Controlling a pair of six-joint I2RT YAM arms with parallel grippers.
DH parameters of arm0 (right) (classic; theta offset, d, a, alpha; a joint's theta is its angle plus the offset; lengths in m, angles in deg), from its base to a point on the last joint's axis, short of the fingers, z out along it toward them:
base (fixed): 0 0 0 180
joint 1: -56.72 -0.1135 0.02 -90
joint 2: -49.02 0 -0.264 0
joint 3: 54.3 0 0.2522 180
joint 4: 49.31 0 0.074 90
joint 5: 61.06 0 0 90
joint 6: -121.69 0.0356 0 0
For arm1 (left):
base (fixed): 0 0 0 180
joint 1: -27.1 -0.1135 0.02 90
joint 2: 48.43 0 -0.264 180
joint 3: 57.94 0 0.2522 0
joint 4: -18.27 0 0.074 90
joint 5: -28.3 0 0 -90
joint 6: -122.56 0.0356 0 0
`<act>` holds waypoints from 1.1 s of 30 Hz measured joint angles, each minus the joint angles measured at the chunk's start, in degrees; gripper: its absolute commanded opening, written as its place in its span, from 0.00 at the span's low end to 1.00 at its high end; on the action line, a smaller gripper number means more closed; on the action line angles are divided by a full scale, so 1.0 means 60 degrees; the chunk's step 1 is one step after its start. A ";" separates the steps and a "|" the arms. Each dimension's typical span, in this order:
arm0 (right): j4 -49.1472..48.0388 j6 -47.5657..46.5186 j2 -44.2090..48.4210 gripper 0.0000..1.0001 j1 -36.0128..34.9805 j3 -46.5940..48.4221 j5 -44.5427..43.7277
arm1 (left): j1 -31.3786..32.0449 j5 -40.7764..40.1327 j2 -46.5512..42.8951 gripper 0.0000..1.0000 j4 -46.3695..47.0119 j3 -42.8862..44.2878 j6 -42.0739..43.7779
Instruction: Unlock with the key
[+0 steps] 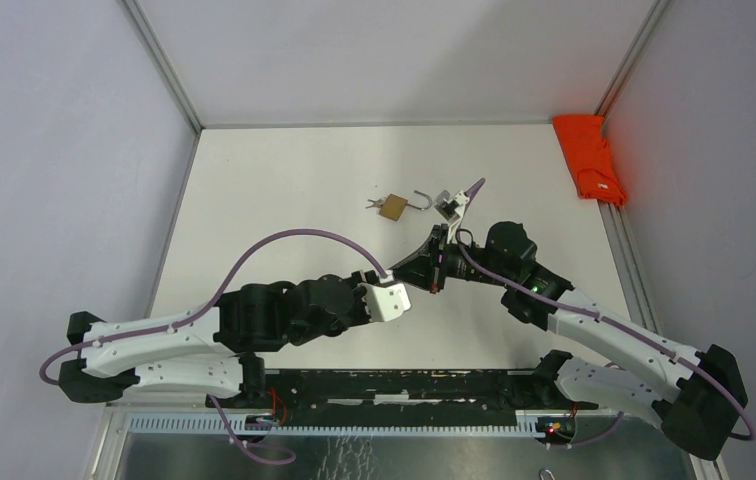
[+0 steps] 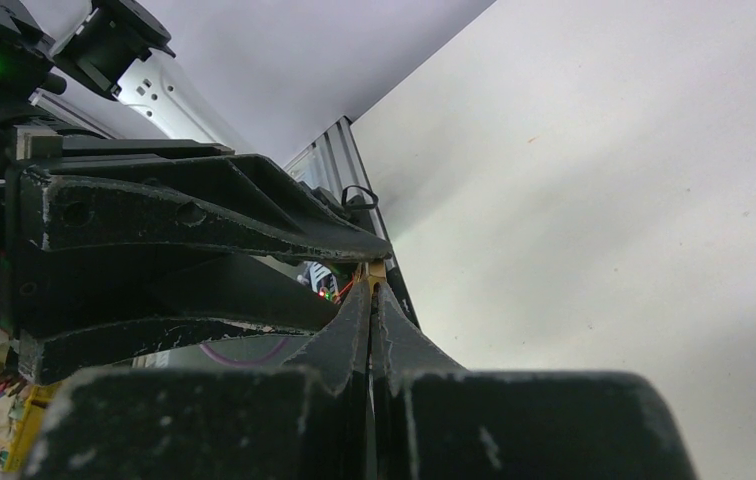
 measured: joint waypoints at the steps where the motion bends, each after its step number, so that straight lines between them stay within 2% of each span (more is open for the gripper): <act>1: 0.0000 -0.0007 -0.0018 0.00 -0.0022 0.0011 -0.0033 | 0.0000 -0.0004 0.0004 0.02 -0.0018 0.0000 0.0000; 14: -0.0525 -0.0040 0.0528 0.00 -0.0211 -0.0408 -0.0772 | 0.0000 -0.0495 -0.0098 0.02 0.0331 0.0033 -0.0036; 33: -0.1486 0.0102 0.0466 0.00 -0.0328 -0.0688 -0.0714 | -0.0004 -0.0240 -0.0448 0.02 0.0244 0.0087 -0.0117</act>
